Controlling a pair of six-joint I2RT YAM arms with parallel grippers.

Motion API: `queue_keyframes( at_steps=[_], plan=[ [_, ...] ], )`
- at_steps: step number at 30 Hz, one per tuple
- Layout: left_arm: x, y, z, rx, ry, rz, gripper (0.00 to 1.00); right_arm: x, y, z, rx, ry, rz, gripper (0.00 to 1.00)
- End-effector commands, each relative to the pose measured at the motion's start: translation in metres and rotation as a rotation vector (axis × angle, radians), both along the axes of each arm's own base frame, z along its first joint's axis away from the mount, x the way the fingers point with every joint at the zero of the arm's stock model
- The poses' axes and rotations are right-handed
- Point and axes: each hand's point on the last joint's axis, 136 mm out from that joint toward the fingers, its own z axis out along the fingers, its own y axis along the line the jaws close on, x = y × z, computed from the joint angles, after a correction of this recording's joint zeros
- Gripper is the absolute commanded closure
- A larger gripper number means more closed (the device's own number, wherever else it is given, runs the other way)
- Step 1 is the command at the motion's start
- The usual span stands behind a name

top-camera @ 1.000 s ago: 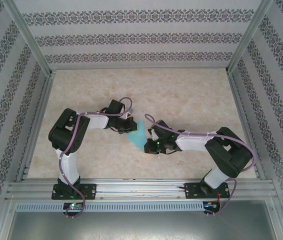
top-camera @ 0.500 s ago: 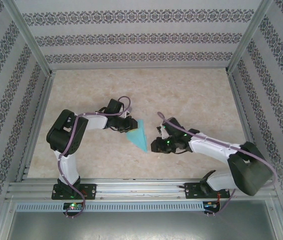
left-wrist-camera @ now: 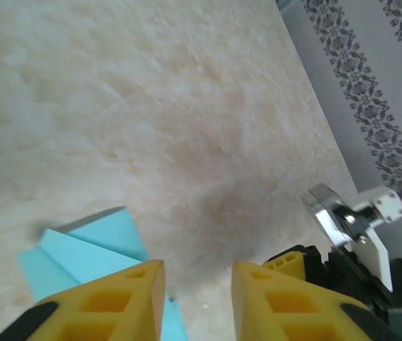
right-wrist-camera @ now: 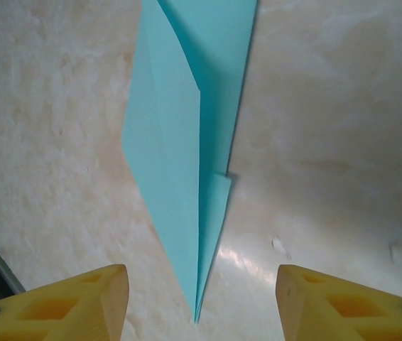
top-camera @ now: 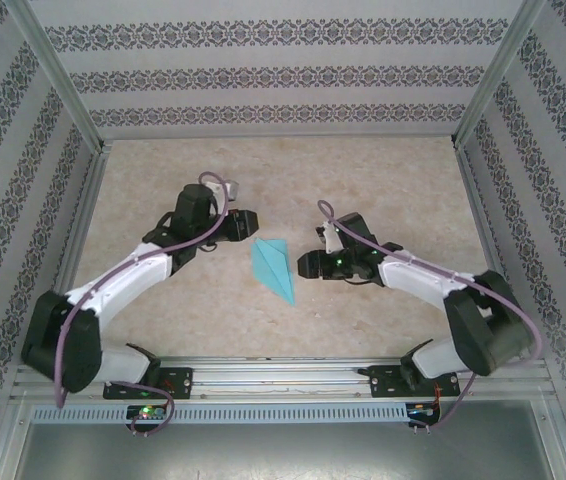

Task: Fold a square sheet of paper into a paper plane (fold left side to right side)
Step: Turn over the paper at the center of the table.

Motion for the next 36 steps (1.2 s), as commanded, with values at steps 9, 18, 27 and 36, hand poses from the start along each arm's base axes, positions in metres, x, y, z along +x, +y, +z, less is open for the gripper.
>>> queue_keyframes(
  at_steps=[9, 18, 27, 36],
  plan=[
    [-0.018, 0.067, -0.003, 0.152, -0.082, 0.19, 0.59, 0.027, 0.052, -0.023, 0.022, -0.015, 0.135, 0.48],
    [-0.02, 0.071, -0.001, 0.146, -0.085, 0.197, 0.59, 0.03, 0.063, -0.036, 0.04, 0.02, 0.156, 0.57],
    [-0.021, 0.071, 0.001, 0.145, -0.085, 0.191, 0.59, 0.028, 0.064, -0.039, 0.048, 0.027, 0.159, 0.68],
    [-0.023, 0.074, 0.011, 0.14, -0.106, 0.203, 0.58, 0.031, 0.063, -0.025, 0.071, -0.013, 0.142, 0.95]
  ],
)
